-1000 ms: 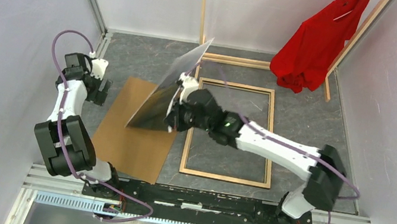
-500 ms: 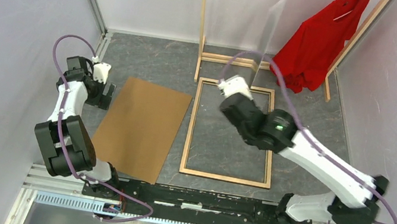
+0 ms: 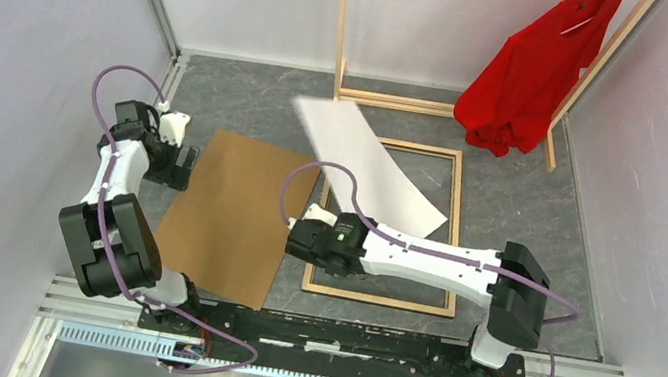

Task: Put the photo into the frame

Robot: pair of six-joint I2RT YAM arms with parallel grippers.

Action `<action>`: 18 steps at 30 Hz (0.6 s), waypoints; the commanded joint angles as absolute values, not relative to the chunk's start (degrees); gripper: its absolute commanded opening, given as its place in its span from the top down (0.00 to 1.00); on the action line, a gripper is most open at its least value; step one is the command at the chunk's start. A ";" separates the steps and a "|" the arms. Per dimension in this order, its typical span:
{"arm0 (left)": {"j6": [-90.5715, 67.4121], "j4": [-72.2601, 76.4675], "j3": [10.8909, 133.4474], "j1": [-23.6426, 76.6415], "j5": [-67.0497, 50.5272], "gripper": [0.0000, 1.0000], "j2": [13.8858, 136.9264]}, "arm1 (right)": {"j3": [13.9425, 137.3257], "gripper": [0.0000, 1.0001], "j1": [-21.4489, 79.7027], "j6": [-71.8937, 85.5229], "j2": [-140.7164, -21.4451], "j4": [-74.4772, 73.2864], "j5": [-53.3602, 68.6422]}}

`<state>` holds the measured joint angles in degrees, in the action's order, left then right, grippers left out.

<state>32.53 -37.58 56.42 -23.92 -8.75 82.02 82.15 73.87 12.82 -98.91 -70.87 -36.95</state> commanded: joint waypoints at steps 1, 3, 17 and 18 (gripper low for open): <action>31.84 -36.96 55.78 -23.95 -10.60 0.00 80.19 | 80.31 1.00 74.20 17.90 -99.02 -69.76 -34.62; 31.82 -36.92 55.56 -23.73 -11.14 0.00 80.10 | 77.77 1.00 73.92 19.68 -97.01 -66.51 -31.27; 28.93 -35.32 50.89 -15.06 -9.55 0.00 75.85 | 63.04 1.00 72.51 52.22 -82.07 -53.14 -10.40; 28.84 -35.33 50.75 -14.76 -9.65 0.00 75.44 | 62.35 1.00 72.51 54.43 -81.02 -53.32 -10.92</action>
<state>32.08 -36.93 51.53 -16.34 -9.52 78.46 64.18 72.62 40.75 -85.89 -54.98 -12.47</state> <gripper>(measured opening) 0.997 0.006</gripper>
